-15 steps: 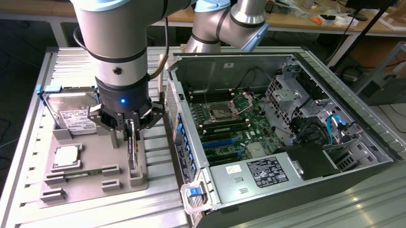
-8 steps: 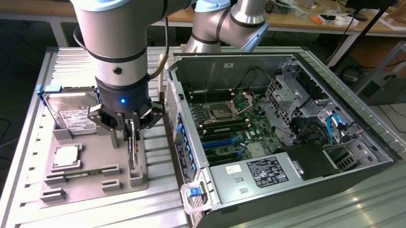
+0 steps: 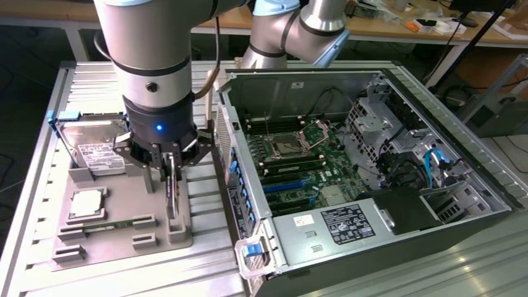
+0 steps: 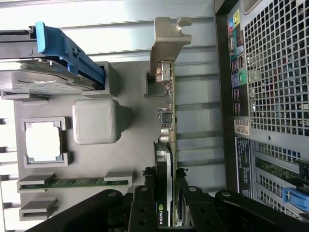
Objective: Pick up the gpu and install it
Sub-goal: 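Pick up the gpu and move the gpu toward the slot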
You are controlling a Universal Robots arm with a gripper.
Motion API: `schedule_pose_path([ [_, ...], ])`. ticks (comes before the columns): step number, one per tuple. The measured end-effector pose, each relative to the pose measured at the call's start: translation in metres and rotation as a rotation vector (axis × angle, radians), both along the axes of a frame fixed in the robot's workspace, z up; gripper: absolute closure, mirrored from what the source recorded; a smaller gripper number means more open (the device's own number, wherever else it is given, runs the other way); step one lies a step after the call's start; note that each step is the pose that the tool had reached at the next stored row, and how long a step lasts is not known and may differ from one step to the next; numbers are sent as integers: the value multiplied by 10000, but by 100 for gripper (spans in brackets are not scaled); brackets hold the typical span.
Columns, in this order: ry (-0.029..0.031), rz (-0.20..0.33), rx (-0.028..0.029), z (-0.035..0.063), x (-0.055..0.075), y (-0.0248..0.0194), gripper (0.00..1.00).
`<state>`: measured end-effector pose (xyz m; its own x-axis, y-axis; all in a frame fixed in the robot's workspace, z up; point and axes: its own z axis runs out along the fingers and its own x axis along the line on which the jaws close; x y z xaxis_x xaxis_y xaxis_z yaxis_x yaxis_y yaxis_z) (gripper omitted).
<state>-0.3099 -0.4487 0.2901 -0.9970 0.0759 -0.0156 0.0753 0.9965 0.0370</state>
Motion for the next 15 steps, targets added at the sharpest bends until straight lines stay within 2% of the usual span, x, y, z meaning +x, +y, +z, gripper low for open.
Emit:
schedule_pose_path([
  [15,4,0,0,209,0,0,73],
])
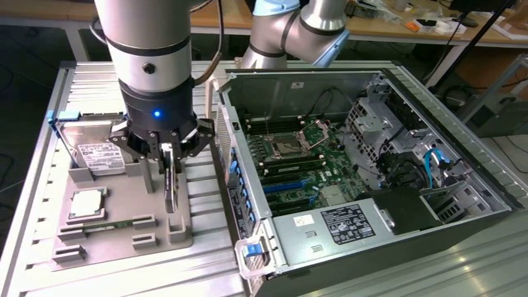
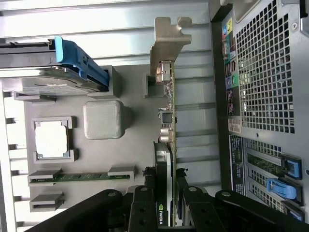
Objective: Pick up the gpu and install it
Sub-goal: 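Pick up the gpu and move the gpu toward the slot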
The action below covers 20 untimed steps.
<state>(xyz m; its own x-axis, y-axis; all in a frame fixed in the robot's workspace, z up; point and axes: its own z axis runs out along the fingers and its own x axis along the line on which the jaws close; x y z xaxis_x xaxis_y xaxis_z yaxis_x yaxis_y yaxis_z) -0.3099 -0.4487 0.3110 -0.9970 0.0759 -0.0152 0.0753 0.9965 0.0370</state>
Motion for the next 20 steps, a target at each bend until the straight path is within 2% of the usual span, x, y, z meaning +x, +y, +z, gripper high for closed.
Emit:
schedule_pose_path([
  [20,22,0,1,397,0,0,73],
])
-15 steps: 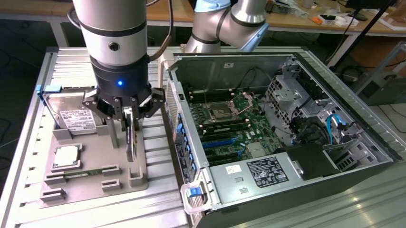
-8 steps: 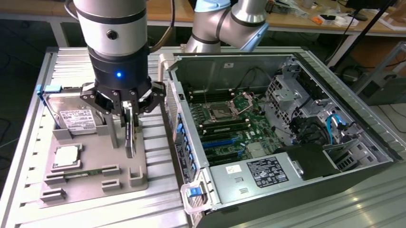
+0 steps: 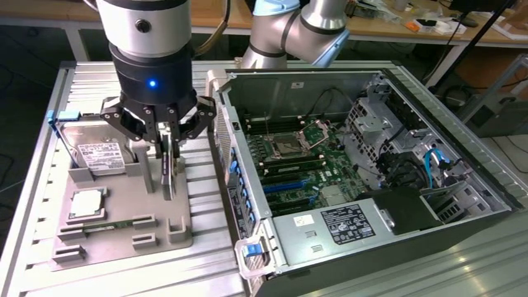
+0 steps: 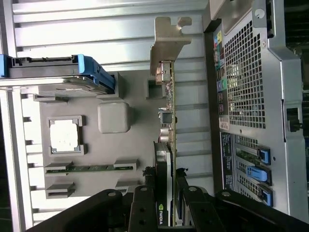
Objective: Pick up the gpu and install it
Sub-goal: 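Pick up the gpu and move the gpu toward the slot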
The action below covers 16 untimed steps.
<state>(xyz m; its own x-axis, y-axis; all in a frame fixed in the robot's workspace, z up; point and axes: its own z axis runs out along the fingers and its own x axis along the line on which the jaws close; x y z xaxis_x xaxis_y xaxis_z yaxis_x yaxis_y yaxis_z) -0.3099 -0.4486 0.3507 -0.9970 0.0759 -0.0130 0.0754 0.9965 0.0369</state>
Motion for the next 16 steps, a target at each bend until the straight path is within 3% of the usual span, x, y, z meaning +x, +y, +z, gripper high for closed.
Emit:
schedule_pose_path([
  [16,70,0,-1,382,0,0,73],
])
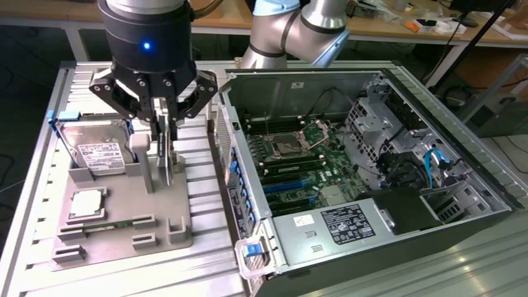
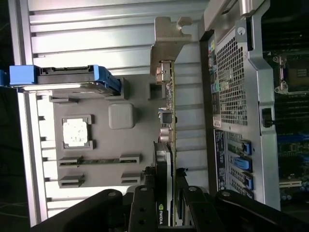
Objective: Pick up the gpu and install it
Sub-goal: 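Pick up the gpu and move the gpu toward the slot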
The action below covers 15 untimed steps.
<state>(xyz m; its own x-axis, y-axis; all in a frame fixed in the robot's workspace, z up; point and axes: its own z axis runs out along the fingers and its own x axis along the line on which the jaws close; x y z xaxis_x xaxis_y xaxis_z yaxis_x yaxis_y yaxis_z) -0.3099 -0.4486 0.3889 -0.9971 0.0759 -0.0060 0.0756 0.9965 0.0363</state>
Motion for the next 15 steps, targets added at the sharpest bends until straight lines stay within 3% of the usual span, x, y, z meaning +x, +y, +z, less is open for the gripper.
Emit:
schedule_pose_path([
  [15,80,0,0,324,0,0,73],
])
